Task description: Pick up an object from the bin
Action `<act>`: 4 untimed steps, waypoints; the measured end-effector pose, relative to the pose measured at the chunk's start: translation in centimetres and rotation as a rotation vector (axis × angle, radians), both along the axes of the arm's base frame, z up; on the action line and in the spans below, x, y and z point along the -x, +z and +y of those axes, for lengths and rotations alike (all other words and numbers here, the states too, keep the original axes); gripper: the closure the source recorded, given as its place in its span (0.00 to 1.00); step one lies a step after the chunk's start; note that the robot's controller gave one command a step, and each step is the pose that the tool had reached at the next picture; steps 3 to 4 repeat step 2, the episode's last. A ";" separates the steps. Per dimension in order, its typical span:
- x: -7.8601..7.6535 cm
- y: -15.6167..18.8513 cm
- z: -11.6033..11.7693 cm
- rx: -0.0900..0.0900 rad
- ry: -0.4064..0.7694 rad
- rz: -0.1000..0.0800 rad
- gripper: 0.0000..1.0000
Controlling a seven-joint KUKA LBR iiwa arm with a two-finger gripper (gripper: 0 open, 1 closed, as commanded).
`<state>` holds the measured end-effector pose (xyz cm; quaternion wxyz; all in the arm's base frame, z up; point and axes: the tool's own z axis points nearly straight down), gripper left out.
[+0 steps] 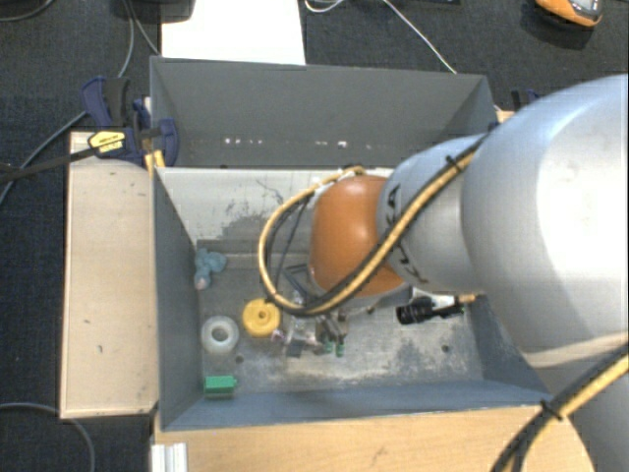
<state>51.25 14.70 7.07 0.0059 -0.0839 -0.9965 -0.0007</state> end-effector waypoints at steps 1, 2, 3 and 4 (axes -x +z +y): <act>2.2 1.6 3.6 -0.002 0.016 -0.005 1.00; 0.4 13.4 0.7 -0.001 0.010 -0.002 1.00; 0.4 13.4 0.7 -0.001 0.010 -0.002 1.00; 0.4 13.4 0.7 -0.001 0.010 -0.002 1.00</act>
Offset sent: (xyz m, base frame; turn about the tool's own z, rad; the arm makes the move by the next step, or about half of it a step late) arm -0.0046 0.0072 0.1336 -0.0094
